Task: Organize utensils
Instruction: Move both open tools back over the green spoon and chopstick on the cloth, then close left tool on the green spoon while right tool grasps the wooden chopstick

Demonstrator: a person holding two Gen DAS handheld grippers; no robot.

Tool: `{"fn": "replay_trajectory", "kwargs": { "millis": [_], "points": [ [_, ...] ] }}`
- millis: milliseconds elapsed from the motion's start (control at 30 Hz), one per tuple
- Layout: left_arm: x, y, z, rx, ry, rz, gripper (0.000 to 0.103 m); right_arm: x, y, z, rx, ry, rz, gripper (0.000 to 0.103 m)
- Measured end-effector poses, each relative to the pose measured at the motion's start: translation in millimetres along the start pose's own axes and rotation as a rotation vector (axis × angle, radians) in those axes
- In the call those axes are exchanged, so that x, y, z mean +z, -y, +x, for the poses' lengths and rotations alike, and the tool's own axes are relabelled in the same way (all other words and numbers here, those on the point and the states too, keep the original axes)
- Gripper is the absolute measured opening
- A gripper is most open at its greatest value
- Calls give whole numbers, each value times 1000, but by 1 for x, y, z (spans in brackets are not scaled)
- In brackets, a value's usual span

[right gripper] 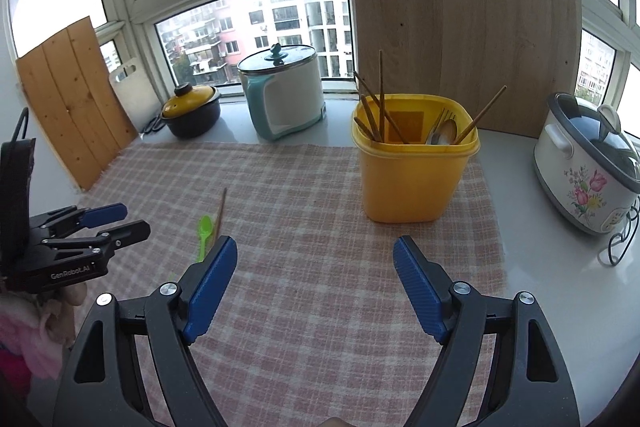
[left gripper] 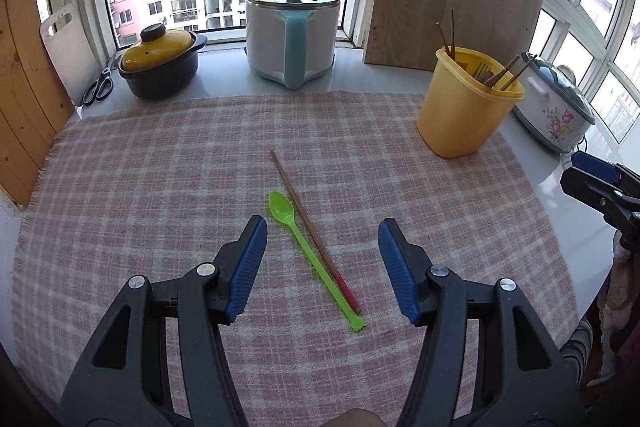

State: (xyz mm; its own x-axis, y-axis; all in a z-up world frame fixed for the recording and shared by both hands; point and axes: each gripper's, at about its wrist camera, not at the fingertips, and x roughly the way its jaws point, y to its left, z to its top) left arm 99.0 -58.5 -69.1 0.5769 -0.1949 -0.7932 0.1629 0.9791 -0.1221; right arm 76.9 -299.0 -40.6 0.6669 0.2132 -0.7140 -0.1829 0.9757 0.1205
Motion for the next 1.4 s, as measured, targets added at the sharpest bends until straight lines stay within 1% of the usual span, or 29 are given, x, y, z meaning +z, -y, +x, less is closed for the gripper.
{"fn": "replay_trajectory", "kwargs": {
  "millis": [67, 267, 533, 700, 767, 833, 900, 967, 1100, 1167, 1267, 1400],
  "points": [
    [-5, -6, 5, 4, -16, -17, 60, -5, 1, 4, -3, -15, 7, 80],
    [-20, -30, 23, -31, -83, -103, 59, -20, 6, 11, -34, -42, 33, 80],
    [-35, -47, 50, -50, -148, -174, 59, -40, 13, 16, -70, -65, 74, 80],
    [-33, -49, 68, -80, -186, -188, 46, -47, 11, 19, -48, -75, 63, 80],
    [-31, -50, 77, -97, -204, -200, 35, -47, 11, 21, -37, -85, 67, 80],
    [-28, -51, 87, -120, -224, -217, 30, -46, 12, 24, -31, -98, 84, 80],
    [-25, -51, 98, -123, -239, -219, 26, -45, 13, 28, -22, -114, 99, 80],
    [-23, -50, 106, -124, -250, -218, 25, -44, 14, 31, -17, -124, 113, 80],
    [-19, -50, 124, -96, -266, -212, 25, -43, 15, 35, -17, -133, 133, 80],
    [-18, -50, 130, -86, -271, -212, 23, -43, 15, 36, -19, -137, 139, 80],
    [-14, -49, 134, -88, -265, -211, 23, -45, 16, 40, -20, -149, 150, 80],
    [-11, -45, 137, -74, -260, -178, 23, -46, 16, 44, -17, -165, 157, 80]
  ]
}}
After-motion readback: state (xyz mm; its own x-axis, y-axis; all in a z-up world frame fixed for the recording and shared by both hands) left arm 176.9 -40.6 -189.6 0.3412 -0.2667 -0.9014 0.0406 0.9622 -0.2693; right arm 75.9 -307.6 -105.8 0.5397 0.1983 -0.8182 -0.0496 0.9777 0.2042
